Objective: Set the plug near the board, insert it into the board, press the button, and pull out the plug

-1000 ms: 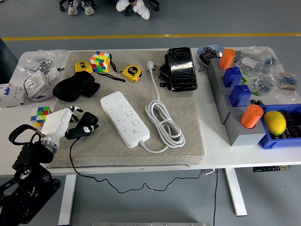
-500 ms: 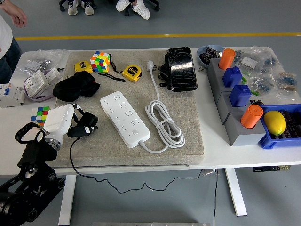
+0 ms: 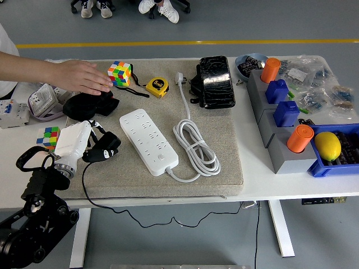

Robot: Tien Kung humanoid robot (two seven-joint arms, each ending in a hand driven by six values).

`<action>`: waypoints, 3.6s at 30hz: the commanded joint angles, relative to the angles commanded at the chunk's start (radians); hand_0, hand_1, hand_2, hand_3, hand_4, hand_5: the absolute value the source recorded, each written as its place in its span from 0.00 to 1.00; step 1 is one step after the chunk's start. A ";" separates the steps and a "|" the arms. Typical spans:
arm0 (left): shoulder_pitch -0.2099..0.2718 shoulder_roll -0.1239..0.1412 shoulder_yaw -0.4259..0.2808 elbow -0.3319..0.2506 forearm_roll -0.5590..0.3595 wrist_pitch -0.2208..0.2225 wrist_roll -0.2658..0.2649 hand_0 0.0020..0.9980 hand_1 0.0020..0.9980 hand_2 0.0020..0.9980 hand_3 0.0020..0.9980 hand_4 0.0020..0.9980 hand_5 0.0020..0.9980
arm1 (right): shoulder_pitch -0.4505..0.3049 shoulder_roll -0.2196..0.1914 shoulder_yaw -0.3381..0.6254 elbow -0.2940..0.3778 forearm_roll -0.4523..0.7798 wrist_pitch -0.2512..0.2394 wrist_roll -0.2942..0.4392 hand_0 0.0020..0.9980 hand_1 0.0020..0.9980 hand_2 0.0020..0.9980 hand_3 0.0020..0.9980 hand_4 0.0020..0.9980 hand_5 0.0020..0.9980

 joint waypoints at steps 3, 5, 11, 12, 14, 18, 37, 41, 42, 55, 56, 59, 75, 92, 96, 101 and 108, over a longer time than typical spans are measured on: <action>0.003 0.006 -0.002 -0.002 -0.029 0.015 -0.046 0.16 0.28 0.34 0.52 0.86 0.00 | 0.000 0.000 -0.002 0.000 0.001 0.000 0.000 0.55 0.60 0.55 0.51 0.83 0.39; 0.004 0.013 -0.006 -0.001 -0.058 0.029 -0.090 0.16 0.28 0.34 0.52 0.86 0.00 | -0.001 0.001 -0.002 -0.001 0.001 -0.001 0.001 0.55 0.60 0.55 0.51 0.83 0.39; -0.002 0.038 -0.009 0.013 -0.176 0.049 -0.259 0.16 0.27 0.33 0.52 0.85 0.00 | -0.002 0.001 -0.005 -0.001 0.002 -0.001 0.002 0.55 0.60 0.55 0.51 0.83 0.39; -0.007 0.044 -0.005 0.017 -0.196 0.052 -0.294 0.16 0.27 0.33 0.52 0.85 0.00 | -0.001 0.001 -0.005 -0.001 0.001 -0.001 0.002 0.55 0.60 0.54 0.51 0.83 0.39; -0.017 0.053 0.010 0.026 -0.234 0.055 -0.364 0.16 0.27 0.33 0.52 0.85 0.00 | -0.001 0.001 -0.004 0.000 0.002 -0.001 0.002 0.55 0.60 0.54 0.51 0.83 0.39; -0.048 0.061 0.056 0.057 -0.288 0.056 -0.472 0.16 0.27 0.33 0.52 0.86 0.00 | 0.000 0.000 -0.004 0.000 0.003 -0.001 0.002 0.55 0.60 0.54 0.50 0.83 0.38; -0.148 0.025 0.122 0.188 -0.212 0.080 -0.486 0.17 0.27 0.33 0.52 0.86 0.00 | -0.003 -0.002 -0.005 0.001 0.003 -0.001 0.002 0.55 0.59 0.54 0.50 0.82 0.38; -0.151 0.018 0.116 0.205 -0.206 0.082 -0.485 0.17 0.27 0.33 0.52 0.86 0.00 | -0.002 -0.003 -0.001 0.003 0.001 -0.002 0.003 0.55 0.59 0.54 0.50 0.82 0.38; -0.151 0.016 0.115 0.208 -0.201 0.083 -0.485 0.17 0.28 0.33 0.52 0.86 0.00 | -0.001 -0.003 -0.001 0.003 0.000 -0.002 0.002 0.55 0.59 0.54 0.50 0.82 0.37; -0.161 0.002 0.114 0.249 -0.172 0.082 -0.482 0.17 0.28 0.33 0.52 0.87 0.00 | -0.001 -0.004 0.001 0.004 -0.004 -0.002 0.002 0.55 0.59 0.54 0.50 0.82 0.37; -0.161 0.001 0.114 0.251 -0.170 0.079 -0.478 0.17 0.28 0.33 0.52 0.87 0.00 | -0.001 -0.004 0.001 0.004 -0.004 -0.002 0.002 0.55 0.59 0.54 0.50 0.82 0.37; -0.163 0.000 0.116 0.256 -0.163 0.077 -0.473 0.17 0.28 0.33 0.52 0.87 0.00 | -0.001 -0.004 0.001 0.004 -0.004 -0.002 0.002 0.55 0.59 0.54 0.50 0.82 0.37; -0.162 0.005 0.116 0.256 -0.117 0.077 -0.476 0.19 0.31 0.36 0.52 0.89 0.01 | 0.000 -0.003 0.008 0.006 -0.012 -0.002 0.003 0.55 0.59 0.54 0.50 0.82 0.37; -0.147 0.008 0.102 0.252 -0.121 0.017 -0.422 0.44 0.62 0.61 0.66 1.00 0.41 | 0.000 -0.003 0.022 0.010 -0.026 -0.002 0.004 0.55 0.59 0.54 0.50 0.82 0.37; -0.146 0.008 0.099 0.250 -0.126 0.014 -0.425 0.47 0.64 0.63 0.67 1.00 0.48 | 0.001 -0.003 0.022 0.010 -0.027 -0.002 0.004 0.55 0.59 0.54 0.51 0.82 0.37; -0.136 0.009 0.087 0.233 -0.136 0.012 -0.433 0.47 0.64 0.63 0.67 1.00 0.48 | 0.001 -0.003 0.024 0.010 -0.027 -0.002 0.004 0.55 0.59 0.54 0.51 0.82 0.37; -0.104 0.021 0.060 0.173 -0.176 0.030 -0.468 0.47 0.65 0.65 0.68 1.00 0.51 | 0.000 -0.002 0.023 0.010 -0.028 -0.001 0.004 0.55 0.59 0.54 0.51 0.82 0.37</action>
